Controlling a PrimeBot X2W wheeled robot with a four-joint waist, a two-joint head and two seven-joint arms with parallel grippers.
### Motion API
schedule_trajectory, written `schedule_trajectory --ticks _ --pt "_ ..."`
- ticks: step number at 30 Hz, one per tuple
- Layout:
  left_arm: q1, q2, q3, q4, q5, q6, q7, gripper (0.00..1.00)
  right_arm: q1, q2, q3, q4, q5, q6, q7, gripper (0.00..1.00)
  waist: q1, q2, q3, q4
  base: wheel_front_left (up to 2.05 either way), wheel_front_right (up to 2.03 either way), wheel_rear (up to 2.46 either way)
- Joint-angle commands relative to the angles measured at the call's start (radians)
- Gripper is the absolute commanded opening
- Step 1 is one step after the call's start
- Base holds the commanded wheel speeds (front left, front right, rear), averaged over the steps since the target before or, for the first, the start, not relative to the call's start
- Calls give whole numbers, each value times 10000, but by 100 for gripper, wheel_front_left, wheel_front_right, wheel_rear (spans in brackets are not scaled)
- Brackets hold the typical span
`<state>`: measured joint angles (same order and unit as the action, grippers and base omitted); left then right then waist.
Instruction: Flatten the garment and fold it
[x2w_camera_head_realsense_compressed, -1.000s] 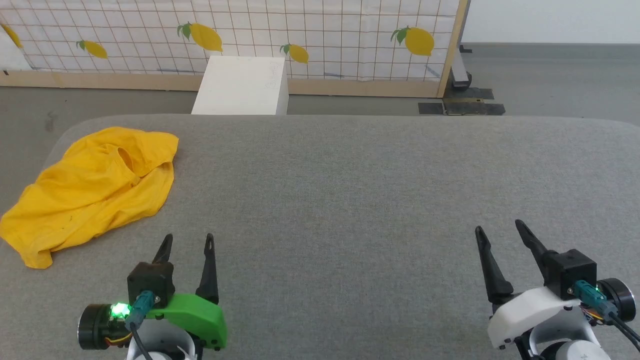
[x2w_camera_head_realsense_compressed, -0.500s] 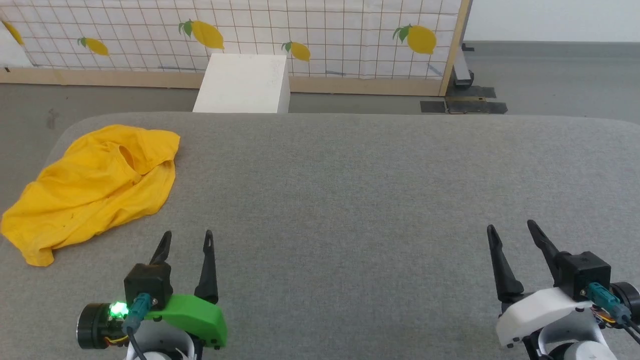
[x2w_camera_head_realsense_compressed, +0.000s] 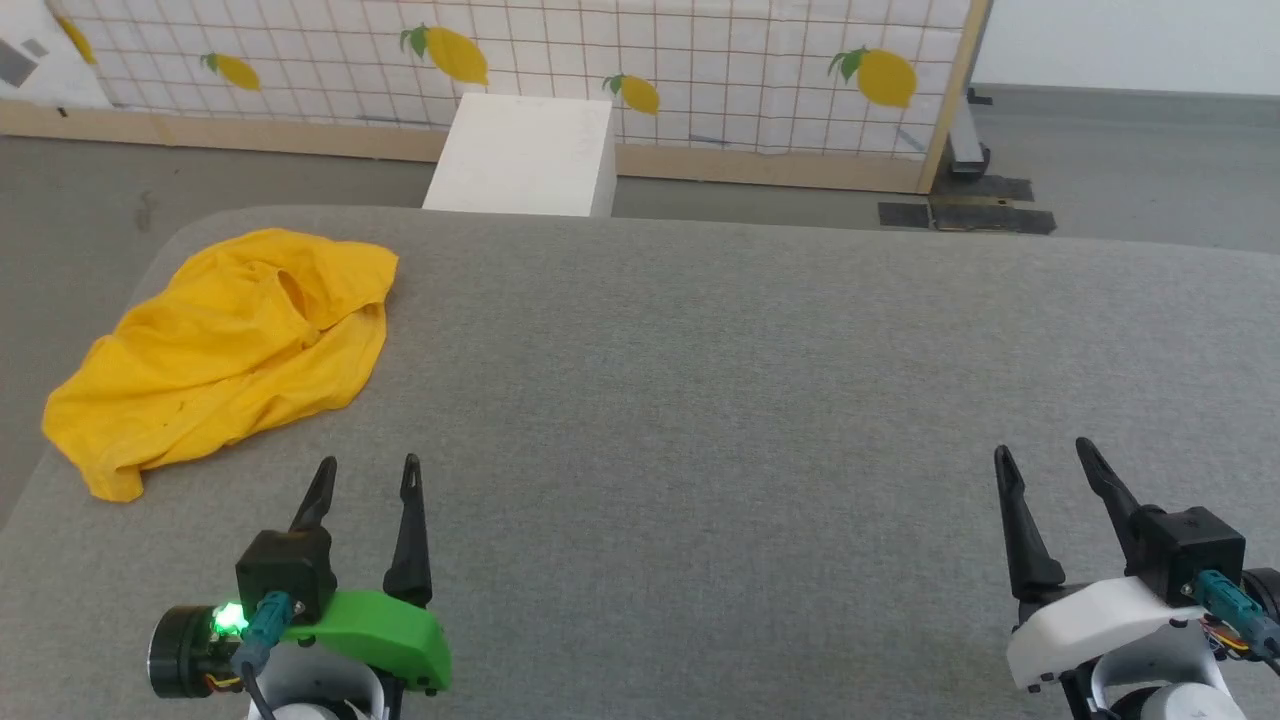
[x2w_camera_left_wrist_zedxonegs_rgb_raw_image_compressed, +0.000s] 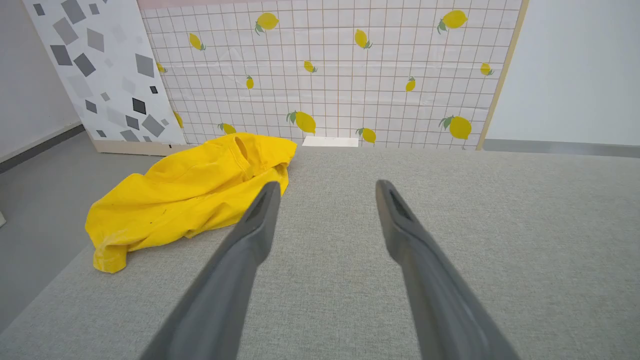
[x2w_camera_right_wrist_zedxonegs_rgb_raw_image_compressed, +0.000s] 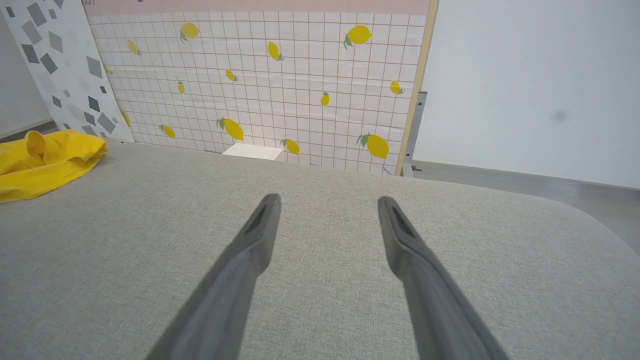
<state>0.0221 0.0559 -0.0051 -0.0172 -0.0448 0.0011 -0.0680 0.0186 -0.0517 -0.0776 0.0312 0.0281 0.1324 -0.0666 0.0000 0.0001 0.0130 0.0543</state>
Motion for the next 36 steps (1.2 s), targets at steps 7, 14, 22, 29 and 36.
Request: schedule_trajectory --ticks 7,14,22,29,36 --pt "173 -20 67 -87 -171 16 -243 100 -137 6 -145 75 138 -6 -248 100 0 -1 34 543 0 0 0" --pt "284 -23 115 -127 -270 41 -384 100 -169 7 -186 113 121 -7 -389 100 0 -1 45 1000 0 0 0" --pt "377 -27 82 -164 -397 84 -548 100 -179 8 -150 207 98 -8 -554 100 0 -1 32 1543 0 0 0" --pt "454 -30 75 -157 -492 102 -693 100 -188 9 -11 329 74 -9 -700 100 0 -1 -30 2047 0 0 0" --pt "564 -33 144 -165 -516 58 -839 100 -153 9 176 478 141 -10 -846 100 0 -1 -152 2582 0 0 0"
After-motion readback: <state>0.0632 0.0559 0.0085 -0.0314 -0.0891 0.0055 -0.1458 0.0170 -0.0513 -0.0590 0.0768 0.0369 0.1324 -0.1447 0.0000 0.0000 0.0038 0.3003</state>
